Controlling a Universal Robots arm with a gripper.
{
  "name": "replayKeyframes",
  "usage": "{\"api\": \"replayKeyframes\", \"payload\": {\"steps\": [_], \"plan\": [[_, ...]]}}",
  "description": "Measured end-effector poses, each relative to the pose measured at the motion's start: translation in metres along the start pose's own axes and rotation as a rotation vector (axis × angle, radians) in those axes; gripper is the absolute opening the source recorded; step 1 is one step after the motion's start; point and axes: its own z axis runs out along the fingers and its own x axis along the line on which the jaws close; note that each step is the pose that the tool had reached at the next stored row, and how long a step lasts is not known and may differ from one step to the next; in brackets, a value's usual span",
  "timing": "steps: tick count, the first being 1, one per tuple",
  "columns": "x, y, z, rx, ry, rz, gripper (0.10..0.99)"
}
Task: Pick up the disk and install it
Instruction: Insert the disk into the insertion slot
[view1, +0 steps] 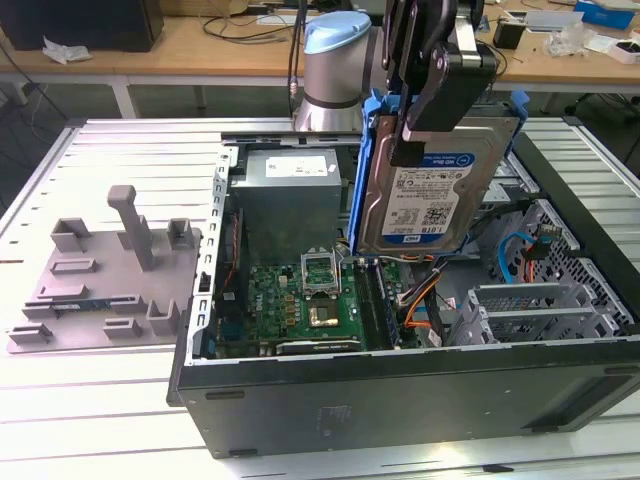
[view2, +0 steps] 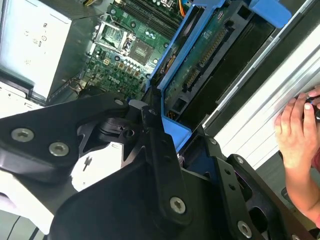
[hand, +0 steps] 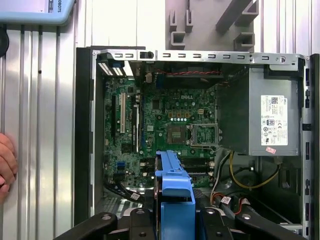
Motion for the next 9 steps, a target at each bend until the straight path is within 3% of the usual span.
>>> {"api": "replayKeyframes", "payload": {"steps": [4, 9], "plan": [[0.008, -0.0059, -0.0002, 0.0, -0.0007, 0.0, 0.369], [0.0174, -0.0197, -0.0005, 0.0, -0.0007, 0.0, 0.369]]}}
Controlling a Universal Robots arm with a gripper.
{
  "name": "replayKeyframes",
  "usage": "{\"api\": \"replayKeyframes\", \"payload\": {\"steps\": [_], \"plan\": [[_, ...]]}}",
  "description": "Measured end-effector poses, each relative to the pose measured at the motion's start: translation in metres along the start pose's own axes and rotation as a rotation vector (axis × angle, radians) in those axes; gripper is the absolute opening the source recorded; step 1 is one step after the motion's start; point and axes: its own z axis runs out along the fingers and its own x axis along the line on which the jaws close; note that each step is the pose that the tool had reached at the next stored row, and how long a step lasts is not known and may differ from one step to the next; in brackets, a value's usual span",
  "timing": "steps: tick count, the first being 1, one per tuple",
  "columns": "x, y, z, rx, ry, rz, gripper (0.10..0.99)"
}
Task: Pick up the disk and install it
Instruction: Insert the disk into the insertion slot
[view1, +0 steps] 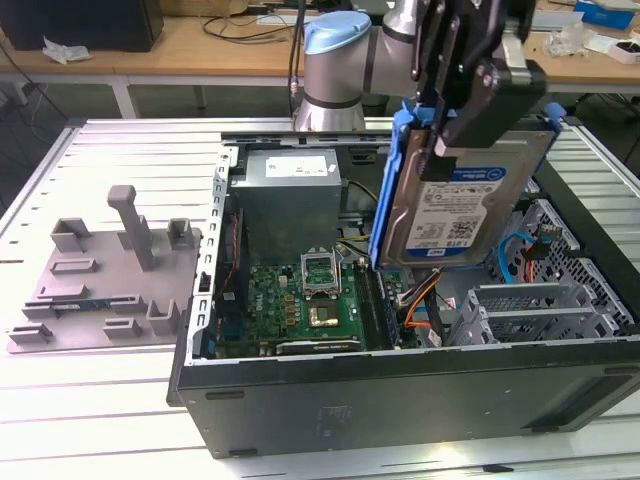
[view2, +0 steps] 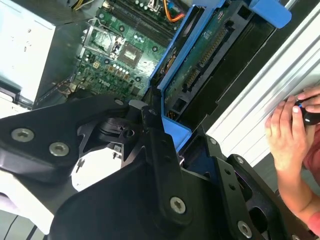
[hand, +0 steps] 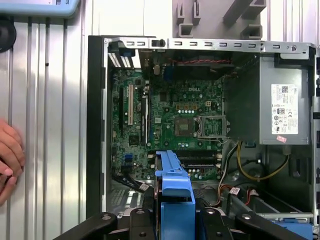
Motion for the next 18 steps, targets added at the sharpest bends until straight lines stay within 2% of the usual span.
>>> {"api": "replayKeyframes", "payload": {"steps": [5, 9, 17, 18], "plan": [[0.0073, -0.0129, 0.0002, 0.0, -0.0002, 0.0, 0.369], [0.0146, -0.0305, 0.0005, 0.0, -0.0004, 0.0, 0.369], [0.0214, -0.0533, 0.0006, 0.0, -0.0009, 0.0, 0.369], [0.0228, -0.0585, 0.0006, 0.0, -0.0011, 0.0, 0.369]]}}
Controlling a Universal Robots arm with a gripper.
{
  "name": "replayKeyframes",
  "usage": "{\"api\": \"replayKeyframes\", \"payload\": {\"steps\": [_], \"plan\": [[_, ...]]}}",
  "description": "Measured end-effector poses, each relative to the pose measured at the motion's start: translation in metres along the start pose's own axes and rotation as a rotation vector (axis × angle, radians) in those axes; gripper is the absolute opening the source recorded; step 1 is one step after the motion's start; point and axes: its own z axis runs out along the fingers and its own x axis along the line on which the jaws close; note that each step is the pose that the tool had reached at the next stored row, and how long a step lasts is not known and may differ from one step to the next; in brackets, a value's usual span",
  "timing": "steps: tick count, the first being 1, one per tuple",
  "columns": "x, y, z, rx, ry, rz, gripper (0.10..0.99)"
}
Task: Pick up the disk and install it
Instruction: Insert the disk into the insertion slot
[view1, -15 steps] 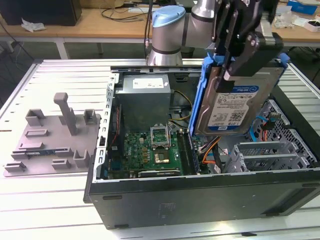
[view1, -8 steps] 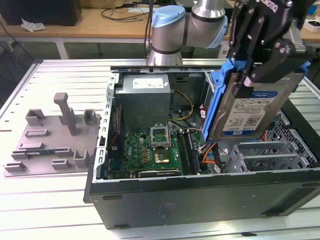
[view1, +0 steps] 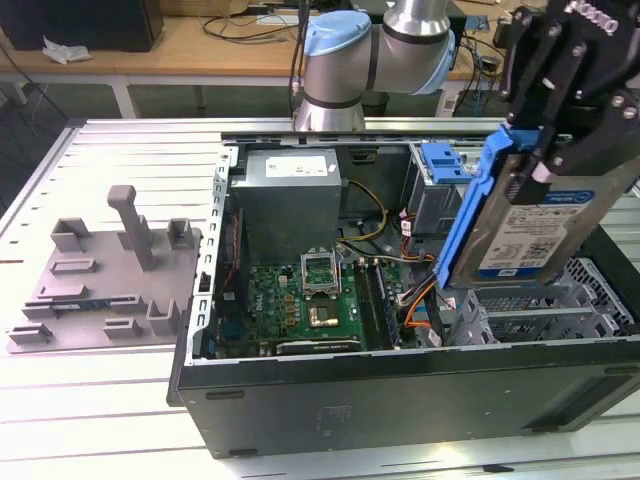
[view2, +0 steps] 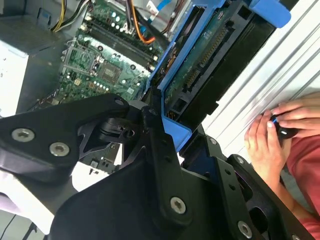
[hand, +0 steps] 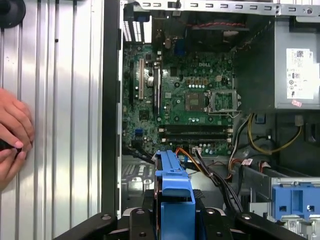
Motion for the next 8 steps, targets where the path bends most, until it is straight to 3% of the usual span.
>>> {"api": "replayKeyframes", "payload": {"steps": [8], "plan": [[0.0048, -0.0289, 0.0002, 0.0, -0.0002, 0.0, 0.369]]}}
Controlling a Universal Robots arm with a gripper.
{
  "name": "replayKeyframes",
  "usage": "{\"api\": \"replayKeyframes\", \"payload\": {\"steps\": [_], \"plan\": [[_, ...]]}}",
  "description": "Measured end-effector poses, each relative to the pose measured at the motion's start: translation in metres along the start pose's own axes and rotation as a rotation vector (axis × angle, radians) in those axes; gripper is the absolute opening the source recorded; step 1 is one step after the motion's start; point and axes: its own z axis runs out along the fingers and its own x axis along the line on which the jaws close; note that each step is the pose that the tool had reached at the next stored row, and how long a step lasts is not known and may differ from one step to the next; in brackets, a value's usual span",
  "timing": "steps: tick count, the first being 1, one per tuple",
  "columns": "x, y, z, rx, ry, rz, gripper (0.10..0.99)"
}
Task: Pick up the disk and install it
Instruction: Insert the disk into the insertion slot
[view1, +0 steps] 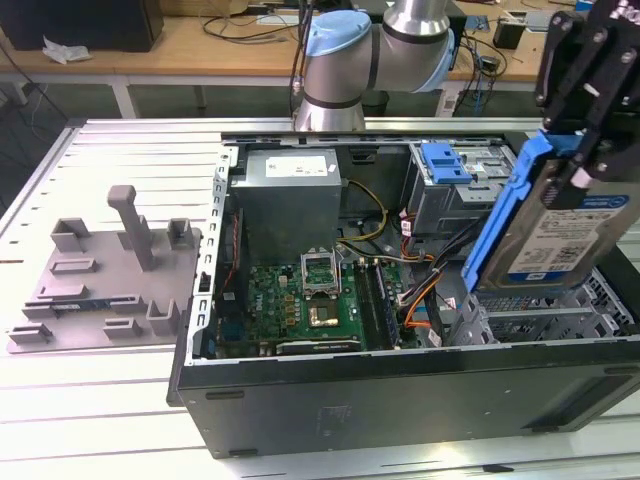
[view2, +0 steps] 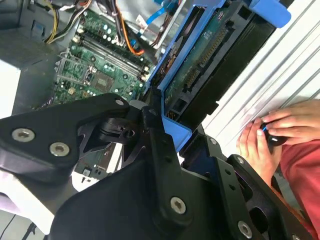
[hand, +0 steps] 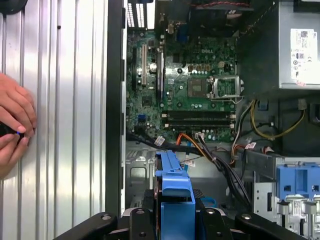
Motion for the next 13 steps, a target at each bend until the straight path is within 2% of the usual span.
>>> {"api": "replayKeyframes", "payload": {"steps": [5, 13], "plan": [[0.001, -0.0122, 0.0007, 0.0, -0.0002, 0.0, 0.369], [0.0012, -0.0174, 0.0019, 0.0, -0.0003, 0.0, 0.369]]}}
